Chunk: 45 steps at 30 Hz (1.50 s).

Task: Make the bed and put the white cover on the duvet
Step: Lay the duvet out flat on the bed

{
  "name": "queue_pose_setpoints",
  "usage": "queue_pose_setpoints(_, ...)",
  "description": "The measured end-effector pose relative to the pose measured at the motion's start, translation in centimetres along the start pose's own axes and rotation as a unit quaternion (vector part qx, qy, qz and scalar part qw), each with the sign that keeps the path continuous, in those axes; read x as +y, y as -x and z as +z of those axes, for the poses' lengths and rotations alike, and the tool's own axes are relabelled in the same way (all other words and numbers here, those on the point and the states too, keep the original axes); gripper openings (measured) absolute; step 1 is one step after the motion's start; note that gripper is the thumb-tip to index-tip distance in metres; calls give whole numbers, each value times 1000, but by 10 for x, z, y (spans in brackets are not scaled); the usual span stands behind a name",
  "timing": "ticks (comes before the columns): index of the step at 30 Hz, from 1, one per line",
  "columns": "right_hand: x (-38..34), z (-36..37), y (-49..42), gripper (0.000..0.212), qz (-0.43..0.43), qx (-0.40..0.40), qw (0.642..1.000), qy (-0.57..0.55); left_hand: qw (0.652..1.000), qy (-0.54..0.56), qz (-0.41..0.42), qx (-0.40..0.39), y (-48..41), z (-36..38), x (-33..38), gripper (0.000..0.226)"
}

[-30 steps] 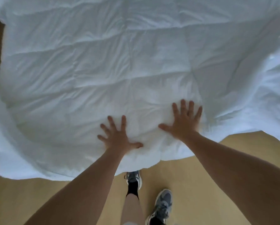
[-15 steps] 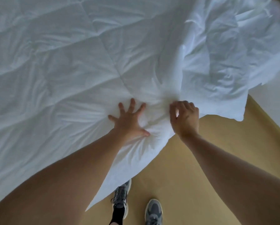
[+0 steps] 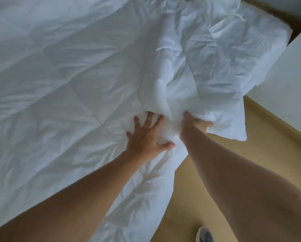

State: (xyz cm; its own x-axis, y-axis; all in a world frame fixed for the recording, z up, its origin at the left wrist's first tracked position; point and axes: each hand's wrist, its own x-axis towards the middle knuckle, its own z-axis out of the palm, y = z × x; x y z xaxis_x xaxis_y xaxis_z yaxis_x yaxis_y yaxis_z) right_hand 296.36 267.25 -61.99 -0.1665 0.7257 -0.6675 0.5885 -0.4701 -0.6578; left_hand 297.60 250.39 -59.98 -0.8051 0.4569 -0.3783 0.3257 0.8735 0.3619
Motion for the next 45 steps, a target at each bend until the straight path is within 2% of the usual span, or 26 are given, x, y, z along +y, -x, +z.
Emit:
queue_pose_setpoints(2,-11,-13,-15,68,-103,16,994,41,1000,2,-3,31,-16,-5,11,109)
queue_pose_setpoints(4,-25,-42,-39,59,-208,35,974,87,998,33,-23,39,-31,-3,29,118)
queue_pose_setpoints(6,-45,-89,-75,56,-264,78,952,132,995,82,-42,39,-44,3,51,125)
queue_pose_setpoints(9,-89,-160,-153,45,-285,155,922,212,997,67,-41,9,-70,12,85,120)
queue_pose_setpoints(11,-113,-186,-196,44,-241,160,910,296,995,15,-70,-64,-92,22,106,114)
queue_pose_setpoints(13,-118,-180,-210,59,-213,105,879,414,985,-45,-110,-129,-108,33,121,114)
queue_pose_setpoints(16,-100,-130,-190,77,-318,-74,816,476,976,-92,-134,-143,-121,45,131,115)
queue_pose_setpoints(18,-81,-88,-164,76,-398,-175,753,494,975,-97,-134,-146,-126,52,125,117)
queue_pose_setpoints(21,-59,-37,-120,57,-476,-250,658,528,979,-85,-111,-149,-133,49,110,123)
queue_pose_setpoints(22,-53,-26,-109,51,-486,-264,633,542,983,-74,-96,-137,-132,41,105,118)
queue_pose_setpoints(23,-46,-18,-101,49,-484,-275,617,555,989,-65,-80,-110,-128,31,97,102)
queue_pose_setpoints(25,-30,-12,-92,53,-466,-280,608,579,997,-39,-63,-12,-112,17,68,53)
queue_pose_setpoints(26,-22,-11,-88,61,-460,-274,602,593,996,-32,-75,24,-100,12,51,48)
queue_pose_setpoints(27,-14,-11,-80,70,-458,-266,593,606,993,-38,-105,35,-84,10,29,58)
queue_pose_setpoints(29,9,-7,-53,86,-461,-264,567,629,979,-90,-183,0,-42,19,-18,98)
queue_pose_setpoints(31,42,-1,-16,94,-476,-264,540,642,968,-68,-240,-14,8,36,-55,111)
queue_pose_setpoints(36,168,42,122,102,-492,-247,496,671,955,-83,-282,36,158,73,-155,83)
queue_pose_setpoints(40,283,75,244,105,-543,-286,413,672,927,-81,-362,47,298,89,-266,78)
queue_pose_setpoints(42,344,88,309,105,-555,-324,373,669,902,-80,-421,47,388,102,-331,78)
queue_pose_setpoints(45,426,103,402,105,-573,-361,314,666,846,-44,-528,62,513,113,-411,76)
